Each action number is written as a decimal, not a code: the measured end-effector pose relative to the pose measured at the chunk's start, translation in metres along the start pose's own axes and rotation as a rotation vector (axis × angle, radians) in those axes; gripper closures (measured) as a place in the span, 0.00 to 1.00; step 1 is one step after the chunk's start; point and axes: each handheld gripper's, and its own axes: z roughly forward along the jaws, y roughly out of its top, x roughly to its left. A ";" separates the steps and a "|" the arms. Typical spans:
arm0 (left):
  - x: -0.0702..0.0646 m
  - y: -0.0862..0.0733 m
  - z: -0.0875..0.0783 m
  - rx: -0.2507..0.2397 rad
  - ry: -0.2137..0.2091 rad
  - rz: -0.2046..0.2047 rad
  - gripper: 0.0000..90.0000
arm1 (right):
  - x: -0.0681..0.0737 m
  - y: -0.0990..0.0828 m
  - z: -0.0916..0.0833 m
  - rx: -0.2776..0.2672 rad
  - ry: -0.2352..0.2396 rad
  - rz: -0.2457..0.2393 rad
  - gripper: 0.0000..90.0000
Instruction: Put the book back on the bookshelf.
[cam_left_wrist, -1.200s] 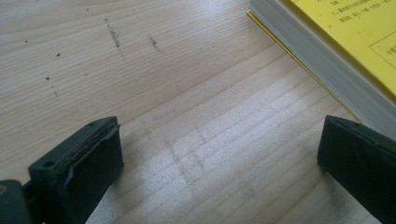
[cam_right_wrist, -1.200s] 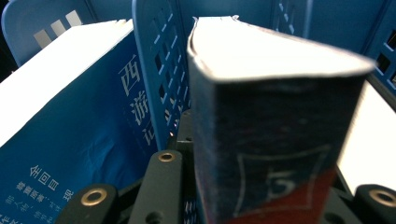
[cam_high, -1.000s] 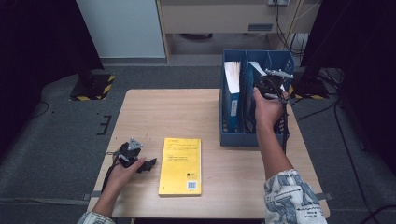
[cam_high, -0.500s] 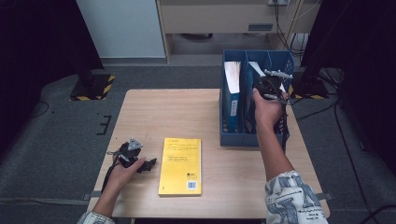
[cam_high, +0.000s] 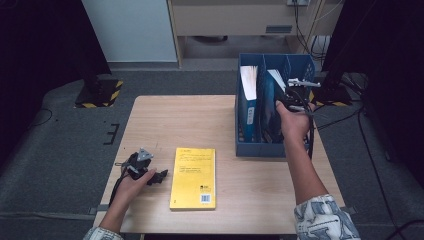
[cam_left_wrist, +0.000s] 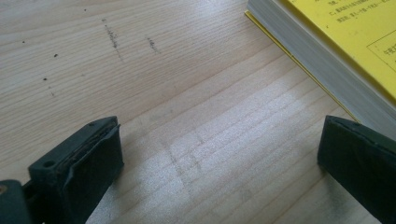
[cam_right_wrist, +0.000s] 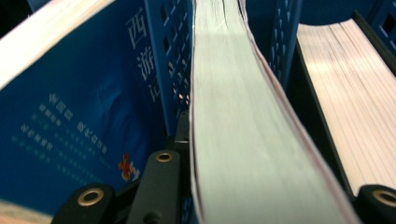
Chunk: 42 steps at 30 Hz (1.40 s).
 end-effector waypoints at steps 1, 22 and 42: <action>0.000 0.000 0.000 0.000 0.000 0.000 0.00 | 0.000 -0.001 -0.001 0.003 0.000 -0.003 0.81; -0.001 0.000 0.000 0.001 0.001 0.000 0.00 | 0.007 0.002 -0.022 0.016 0.038 -0.074 0.79; 0.000 0.000 0.000 -0.001 -0.002 0.007 0.00 | 0.014 0.033 -0.004 -0.078 -0.031 -0.049 0.82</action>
